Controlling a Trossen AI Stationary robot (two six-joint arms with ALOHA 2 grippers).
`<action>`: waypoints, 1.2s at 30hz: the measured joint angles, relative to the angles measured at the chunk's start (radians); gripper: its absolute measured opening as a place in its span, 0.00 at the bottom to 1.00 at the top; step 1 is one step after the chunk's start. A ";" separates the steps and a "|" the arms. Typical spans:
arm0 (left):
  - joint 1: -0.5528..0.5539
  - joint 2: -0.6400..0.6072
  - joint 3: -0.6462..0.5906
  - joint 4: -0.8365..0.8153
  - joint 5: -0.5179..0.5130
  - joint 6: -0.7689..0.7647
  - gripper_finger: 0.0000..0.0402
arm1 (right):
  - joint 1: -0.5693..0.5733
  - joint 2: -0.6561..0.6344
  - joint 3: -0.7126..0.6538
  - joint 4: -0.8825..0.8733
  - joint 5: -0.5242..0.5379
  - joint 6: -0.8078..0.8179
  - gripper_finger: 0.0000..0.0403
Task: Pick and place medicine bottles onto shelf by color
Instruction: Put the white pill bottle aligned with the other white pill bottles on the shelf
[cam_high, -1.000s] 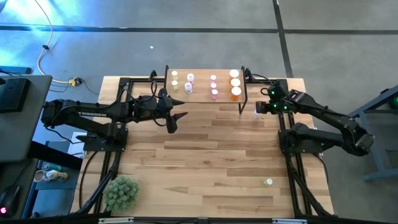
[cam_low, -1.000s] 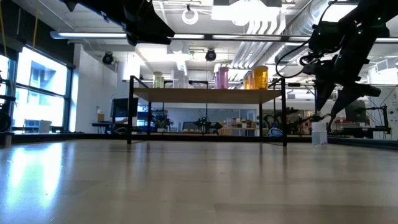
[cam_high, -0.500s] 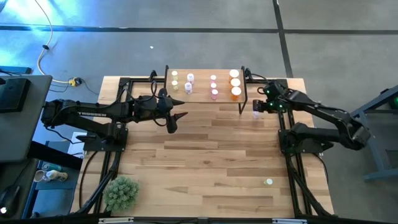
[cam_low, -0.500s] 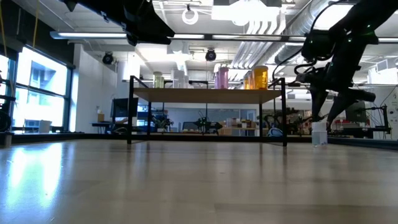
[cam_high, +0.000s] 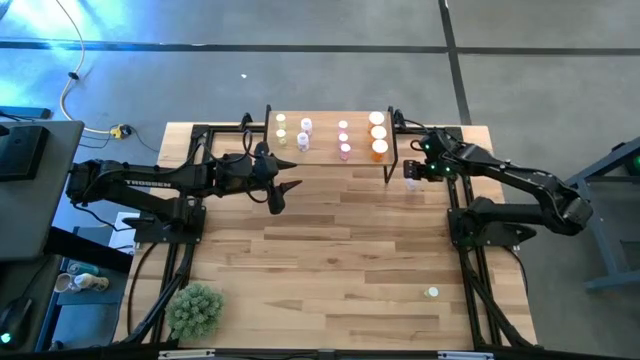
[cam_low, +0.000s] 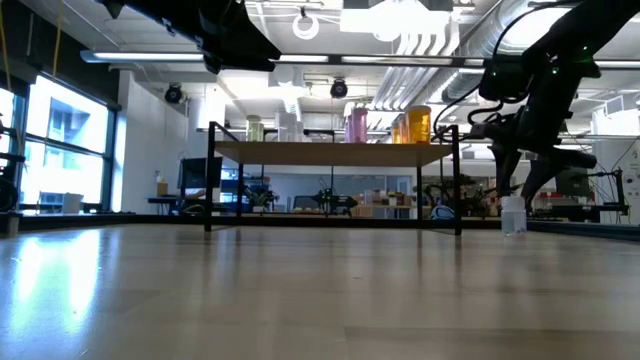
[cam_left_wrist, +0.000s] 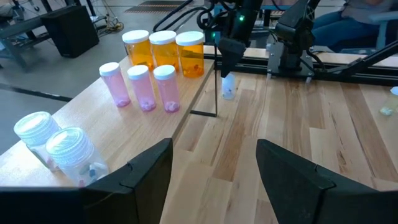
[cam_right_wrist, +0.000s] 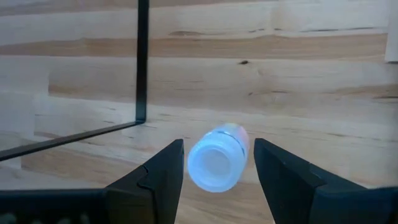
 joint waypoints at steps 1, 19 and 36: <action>0.000 0.000 0.000 0.000 0.000 0.000 0.55 | 0.000 0.000 0.000 0.004 -0.005 0.000 0.46; 0.000 0.000 0.000 0.000 0.000 0.000 0.55 | 0.029 0.000 0.000 -0.003 0.021 0.042 0.46; 0.000 0.000 0.000 0.000 0.000 0.000 0.55 | 0.029 0.000 0.000 -0.002 0.028 0.055 0.46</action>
